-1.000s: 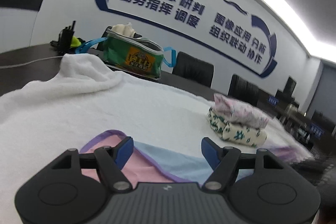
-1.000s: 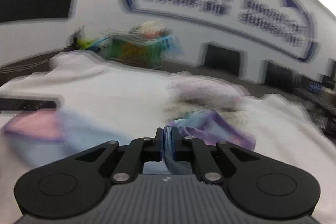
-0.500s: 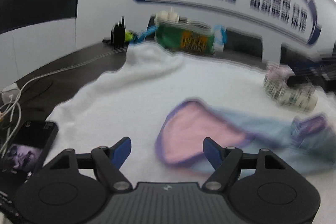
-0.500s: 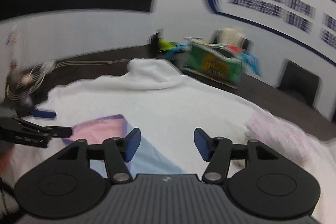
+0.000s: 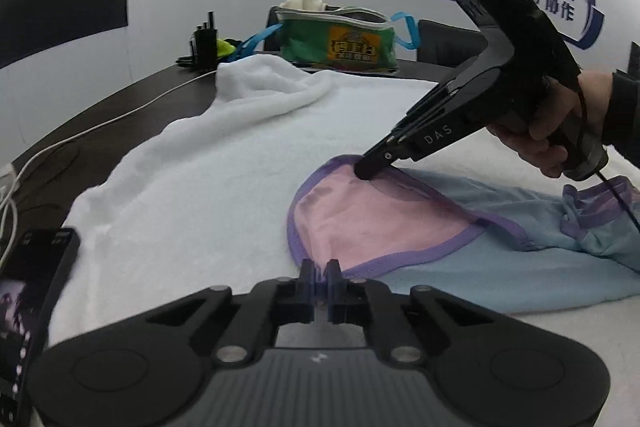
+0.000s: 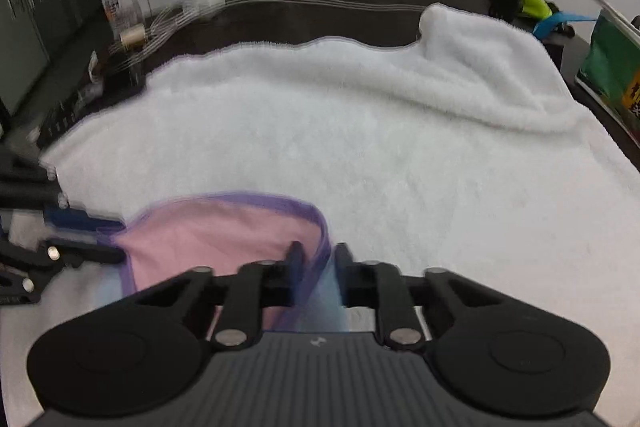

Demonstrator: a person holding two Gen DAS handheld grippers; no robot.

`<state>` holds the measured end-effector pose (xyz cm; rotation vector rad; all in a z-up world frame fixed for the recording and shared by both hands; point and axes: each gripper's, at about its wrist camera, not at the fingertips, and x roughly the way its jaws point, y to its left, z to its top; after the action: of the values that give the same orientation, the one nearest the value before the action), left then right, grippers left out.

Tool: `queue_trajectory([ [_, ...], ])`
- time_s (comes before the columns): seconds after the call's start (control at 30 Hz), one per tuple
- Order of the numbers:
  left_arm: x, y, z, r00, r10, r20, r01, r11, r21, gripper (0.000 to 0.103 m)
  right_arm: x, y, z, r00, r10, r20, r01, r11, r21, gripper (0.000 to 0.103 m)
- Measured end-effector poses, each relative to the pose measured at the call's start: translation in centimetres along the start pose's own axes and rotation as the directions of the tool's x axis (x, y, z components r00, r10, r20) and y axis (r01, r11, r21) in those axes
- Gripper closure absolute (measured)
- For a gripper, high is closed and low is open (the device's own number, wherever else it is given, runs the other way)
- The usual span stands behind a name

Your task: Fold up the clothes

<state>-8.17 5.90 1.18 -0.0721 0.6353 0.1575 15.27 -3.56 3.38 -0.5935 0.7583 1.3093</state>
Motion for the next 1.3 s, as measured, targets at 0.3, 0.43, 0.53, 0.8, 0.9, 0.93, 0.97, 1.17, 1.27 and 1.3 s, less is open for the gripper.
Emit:
queue_trajectory([
  [0.3,5.1,1.5,11.4,0.998,-0.057,-0.018,0.057,0.998,0.02,0.099,-3.0,-4.1,2.6,0.916,-0.388,0.105,0.358,0.905,0.229,0.101],
  [0.43,11.5,1.4,15.9,0.997,-0.009,-0.076,0.008,1.0,-0.014,0.087,-1.6,-8.5,3.9,0.808,-0.586,-0.061,0.552,0.717,0.426,0.1],
  [0.53,14.5,1.3,16.1,0.995,0.044,-0.087,-0.049,0.997,-0.055,0.084,-1.3,-9.5,4.1,0.754,-0.647,-0.11,0.626,0.659,0.416,0.094],
  [0.8,3.4,-1.0,9.3,0.981,-0.166,0.103,0.175,0.98,-0.092,0.042,-15.1,0.7,-0.5,0.77,-0.601,0.214,0.539,0.792,0.286,0.04],
  [0.9,0.3,-5.2,5.1,0.919,-0.386,0.076,0.388,0.921,-0.015,0.034,-19.4,5.0,-6.9,0.832,-0.469,0.297,0.455,0.882,0.121,0.032],
  [0.93,-0.1,-6.8,3.8,0.893,-0.447,0.041,0.448,0.894,0.0,0.034,-19.7,5.3,-9.0,0.857,-0.433,0.28,0.421,0.901,0.103,0.03],
  [0.97,-0.6,-8.3,2.6,0.864,-0.504,0.005,0.504,0.864,0.014,0.034,-19.7,5.4,-11.1,0.881,-0.399,0.254,0.387,0.917,0.1,0.03],
  [1.17,0.0,-16.2,-0.7,0.9,-0.435,-0.019,0.431,0.884,0.181,0.035,-19.7,4.3,-21.4,0.948,-0.255,0.189,0.219,0.957,0.188,0.03],
  [1.27,1.1,-16.4,-0.6,0.908,-0.416,-0.047,0.418,0.896,0.15,0.087,-18.1,2.3,-22.9,0.942,-0.237,0.237,0.154,0.934,0.323,0.039],
  [1.3,1.4,-16.3,-0.5,0.904,-0.423,-0.062,0.427,0.895,0.131,0.097,-17.2,1.9,-22.8,0.944,-0.241,0.226,0.152,0.924,0.35,0.055],
])
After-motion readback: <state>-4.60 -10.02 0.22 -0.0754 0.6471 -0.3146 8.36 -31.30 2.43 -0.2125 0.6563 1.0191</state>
